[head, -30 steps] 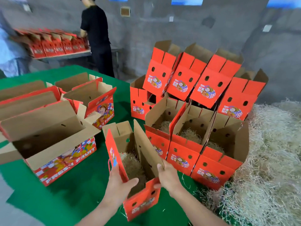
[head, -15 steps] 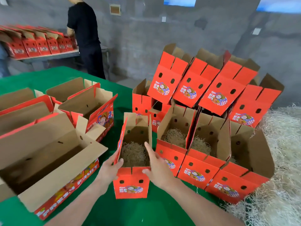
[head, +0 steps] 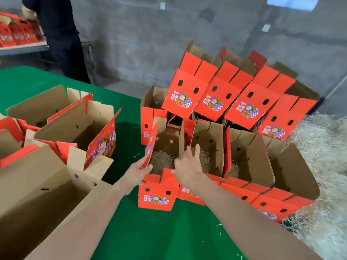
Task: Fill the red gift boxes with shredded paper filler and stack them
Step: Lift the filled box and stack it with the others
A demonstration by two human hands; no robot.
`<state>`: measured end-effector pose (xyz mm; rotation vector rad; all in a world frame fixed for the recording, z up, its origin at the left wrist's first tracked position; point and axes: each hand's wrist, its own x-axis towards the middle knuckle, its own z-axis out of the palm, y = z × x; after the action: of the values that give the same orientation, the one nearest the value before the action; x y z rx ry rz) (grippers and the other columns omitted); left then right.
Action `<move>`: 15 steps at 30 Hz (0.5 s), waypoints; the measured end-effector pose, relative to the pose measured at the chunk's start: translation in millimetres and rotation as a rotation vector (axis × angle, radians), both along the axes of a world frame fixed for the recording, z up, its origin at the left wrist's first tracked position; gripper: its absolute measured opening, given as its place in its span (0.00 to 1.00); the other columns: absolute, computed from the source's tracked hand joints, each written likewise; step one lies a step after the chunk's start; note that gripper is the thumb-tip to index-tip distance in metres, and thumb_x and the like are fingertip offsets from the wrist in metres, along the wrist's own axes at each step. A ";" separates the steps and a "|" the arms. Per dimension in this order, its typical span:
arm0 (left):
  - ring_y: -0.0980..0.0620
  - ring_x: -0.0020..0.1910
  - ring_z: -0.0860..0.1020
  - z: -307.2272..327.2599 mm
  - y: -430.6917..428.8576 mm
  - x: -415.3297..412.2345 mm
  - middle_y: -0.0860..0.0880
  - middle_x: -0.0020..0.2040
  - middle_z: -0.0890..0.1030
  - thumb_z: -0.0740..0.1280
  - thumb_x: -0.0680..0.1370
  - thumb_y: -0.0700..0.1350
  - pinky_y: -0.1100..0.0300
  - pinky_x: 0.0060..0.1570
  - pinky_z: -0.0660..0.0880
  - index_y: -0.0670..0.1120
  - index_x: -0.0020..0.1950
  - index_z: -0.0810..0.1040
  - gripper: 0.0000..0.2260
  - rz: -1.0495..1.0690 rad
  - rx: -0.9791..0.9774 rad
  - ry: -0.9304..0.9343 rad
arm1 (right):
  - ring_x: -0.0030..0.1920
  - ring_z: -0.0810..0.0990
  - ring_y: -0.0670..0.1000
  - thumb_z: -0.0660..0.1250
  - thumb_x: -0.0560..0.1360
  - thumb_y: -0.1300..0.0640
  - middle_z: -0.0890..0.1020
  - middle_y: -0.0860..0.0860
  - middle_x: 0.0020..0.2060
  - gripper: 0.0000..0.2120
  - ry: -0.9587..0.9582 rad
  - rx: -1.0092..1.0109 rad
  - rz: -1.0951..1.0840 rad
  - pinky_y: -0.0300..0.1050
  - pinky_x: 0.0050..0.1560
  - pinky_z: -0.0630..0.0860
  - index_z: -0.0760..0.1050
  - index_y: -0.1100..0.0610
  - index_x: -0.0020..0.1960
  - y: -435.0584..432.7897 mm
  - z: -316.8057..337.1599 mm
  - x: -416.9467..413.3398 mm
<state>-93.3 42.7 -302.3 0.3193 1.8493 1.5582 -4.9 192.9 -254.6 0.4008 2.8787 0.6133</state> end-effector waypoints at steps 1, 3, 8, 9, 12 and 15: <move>0.46 0.59 0.77 -0.4 5.9 -0.4 0.52 0.64 0.71 0.61 0.80 0.45 0.40 0.59 0.72 0.59 0.74 0.60 0.24 -0.011 -0.006 0.017 | 0.72 0.50 0.66 0.58 0.78 0.44 0.62 0.65 0.70 0.20 0.001 -0.025 -0.029 0.71 0.66 0.37 0.74 0.57 0.60 1.6 1.2 -1.0; 0.48 0.55 0.77 -1.1 14.6 1.6 0.52 0.64 0.71 0.60 0.81 0.46 0.45 0.56 0.75 0.60 0.74 0.58 0.23 -0.031 -0.018 0.072 | 0.73 0.51 0.64 0.58 0.78 0.45 0.59 0.63 0.72 0.18 0.006 -0.068 -0.047 0.68 0.69 0.41 0.74 0.56 0.60 2.7 2.6 -3.4; 0.49 0.52 0.79 -16.6 9.4 10.3 0.48 0.61 0.76 0.56 0.82 0.46 0.47 0.52 0.78 0.60 0.74 0.58 0.22 -0.032 -0.080 0.262 | 0.49 0.78 0.58 0.62 0.75 0.50 0.77 0.52 0.32 0.16 0.051 -0.106 0.049 0.59 0.64 0.54 0.65 0.54 0.31 -3.0 3.6 0.8; 0.50 0.51 0.79 -18.2 7.7 11.9 0.48 0.60 0.76 0.56 0.82 0.47 0.48 0.52 0.78 0.60 0.74 0.57 0.22 -0.033 -0.092 0.295 | 0.47 0.79 0.57 0.63 0.74 0.51 0.74 0.51 0.29 0.17 0.039 -0.105 0.065 0.58 0.63 0.56 0.62 0.54 0.30 -2.8 4.2 -0.5; 0.48 0.52 0.78 -11.1 15.2 2.0 0.49 0.60 0.73 0.56 0.82 0.47 0.47 0.54 0.76 0.60 0.75 0.55 0.23 -0.066 -0.095 0.290 | 0.43 0.77 0.55 0.64 0.74 0.49 0.77 0.53 0.35 0.17 0.020 -0.280 -0.046 0.53 0.55 0.66 0.64 0.57 0.32 5.3 16.4 -12.8; 0.42 0.56 0.77 0.2 25.5 -11.5 0.47 0.59 0.73 0.57 0.81 0.47 0.45 0.54 0.75 0.60 0.75 0.54 0.24 -0.105 -0.113 0.203 | 0.37 0.78 0.57 0.66 0.74 0.50 0.78 0.54 0.32 0.15 0.311 -0.991 -0.379 0.50 0.50 0.74 0.74 0.59 0.34 18.0 40.7 -28.6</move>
<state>-104.8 68.2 -302.0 0.5301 2.0321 1.3869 -33.5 210.9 -213.9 0.8580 2.7961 -0.9693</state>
